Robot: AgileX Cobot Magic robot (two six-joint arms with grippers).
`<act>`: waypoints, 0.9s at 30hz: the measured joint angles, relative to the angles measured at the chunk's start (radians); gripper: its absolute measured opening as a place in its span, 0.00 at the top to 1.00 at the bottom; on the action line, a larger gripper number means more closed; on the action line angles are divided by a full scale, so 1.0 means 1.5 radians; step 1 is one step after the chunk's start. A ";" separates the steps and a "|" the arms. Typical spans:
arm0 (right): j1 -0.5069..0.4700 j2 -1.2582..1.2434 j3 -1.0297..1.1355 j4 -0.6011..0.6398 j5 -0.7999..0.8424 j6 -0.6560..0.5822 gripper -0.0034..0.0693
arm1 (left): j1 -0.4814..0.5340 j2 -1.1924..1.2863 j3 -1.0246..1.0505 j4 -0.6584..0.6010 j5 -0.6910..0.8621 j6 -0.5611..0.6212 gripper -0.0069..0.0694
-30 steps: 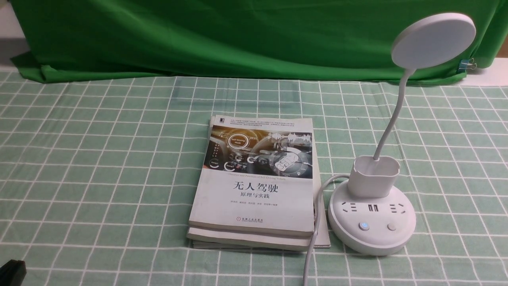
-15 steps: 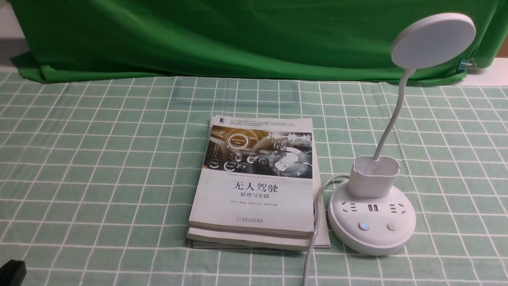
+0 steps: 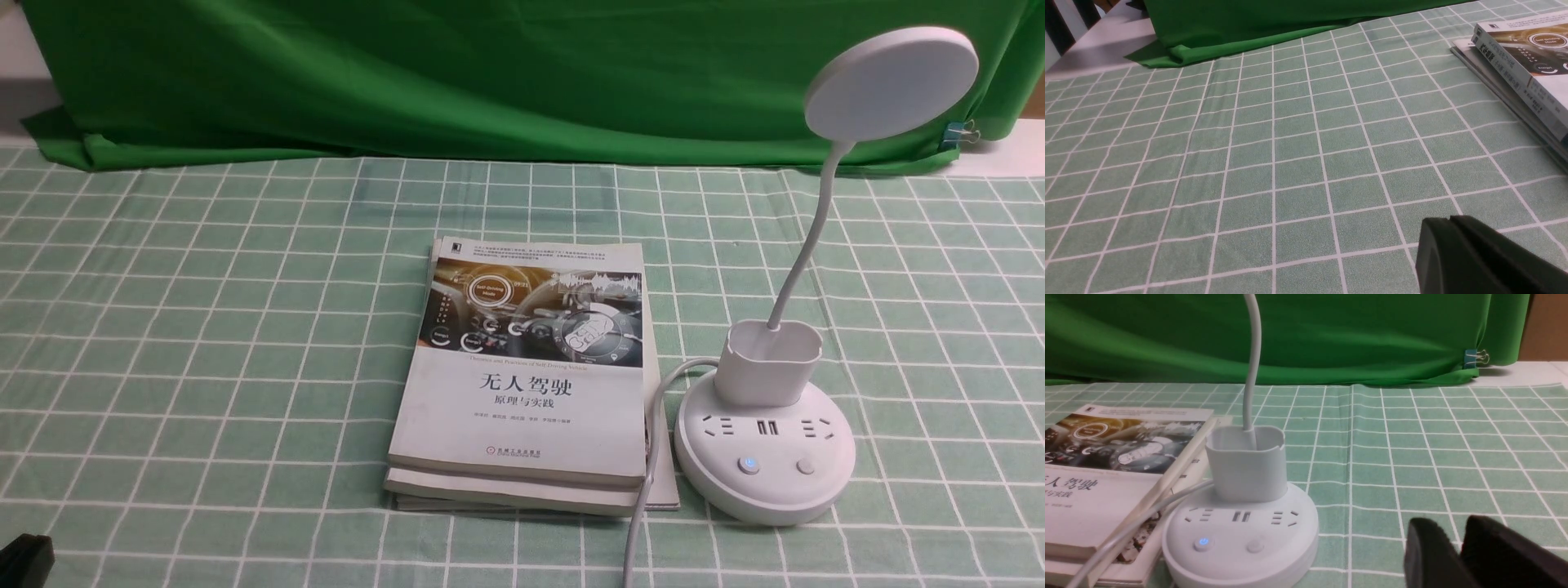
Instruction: Turn off the desk lamp on the blue coffee tablecloth by hand.
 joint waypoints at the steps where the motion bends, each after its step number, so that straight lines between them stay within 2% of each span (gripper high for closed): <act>1: 0.000 0.000 0.000 0.000 0.000 0.000 0.74 | 0.000 0.000 0.000 0.000 0.000 0.000 0.91; 27: 0.000 0.000 0.000 0.000 0.000 0.000 0.69 | 0.000 0.000 0.000 0.000 0.000 0.000 0.91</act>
